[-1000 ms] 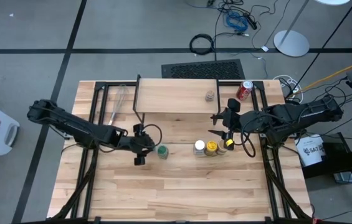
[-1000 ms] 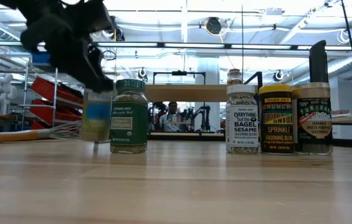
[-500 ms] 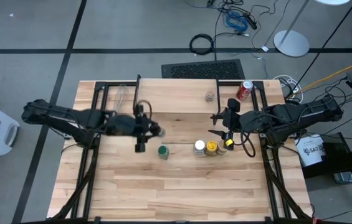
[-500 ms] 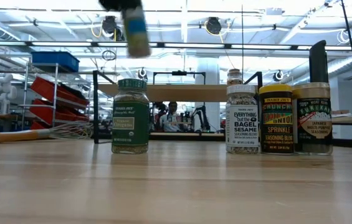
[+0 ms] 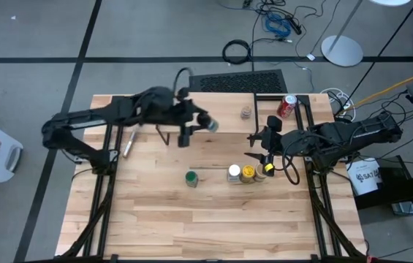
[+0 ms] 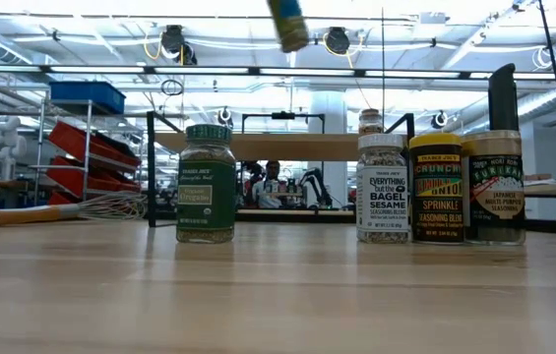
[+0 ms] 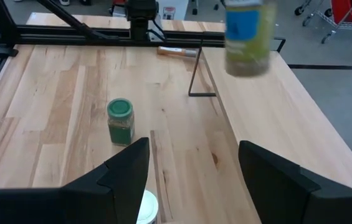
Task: Shelf spices
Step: Put the black seasoning bottle on the shelf
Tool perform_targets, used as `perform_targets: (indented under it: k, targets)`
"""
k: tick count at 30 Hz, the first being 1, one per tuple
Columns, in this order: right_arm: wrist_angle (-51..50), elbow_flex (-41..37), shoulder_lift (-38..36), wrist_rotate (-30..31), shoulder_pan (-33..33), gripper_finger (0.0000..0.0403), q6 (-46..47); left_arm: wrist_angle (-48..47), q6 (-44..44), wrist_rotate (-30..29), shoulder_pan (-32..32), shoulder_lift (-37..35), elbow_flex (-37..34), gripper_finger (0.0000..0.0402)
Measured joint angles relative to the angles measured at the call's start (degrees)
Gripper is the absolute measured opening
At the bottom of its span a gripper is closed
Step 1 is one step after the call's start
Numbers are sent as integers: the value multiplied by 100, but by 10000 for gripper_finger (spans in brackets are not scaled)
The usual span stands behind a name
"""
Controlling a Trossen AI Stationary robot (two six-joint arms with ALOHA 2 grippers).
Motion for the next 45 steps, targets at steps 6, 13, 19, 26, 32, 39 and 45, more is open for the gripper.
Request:
perform_targets:
  k: [6,13,19,26,32,39,45]
  targets:
    - [-200,0,0,1,1,235,-142,-82,430,719,434,1046,950,215]
    - [-305,0,-1,634,-122,235,-905,-152,907,1267,805,1888,1764,215]
    - [-397,2,-107,774,-806,235,-1578,-142,1225,1386,1142,2220,2224,215]
    - [-356,0,-111,722,-1379,235,-1752,-252,1294,2068,1569,2347,2422,215]
    - [-319,0,-111,80,-1605,235,-1942,-413,1300,2367,1846,2365,2511,215]
    - [-125,0,-109,-337,-1751,235,-2344,-484,1452,2659,1928,2559,2514,215]
    - [-106,0,-109,-286,-1777,235,-2576,-471,1496,2736,1898,2876,2514,215]
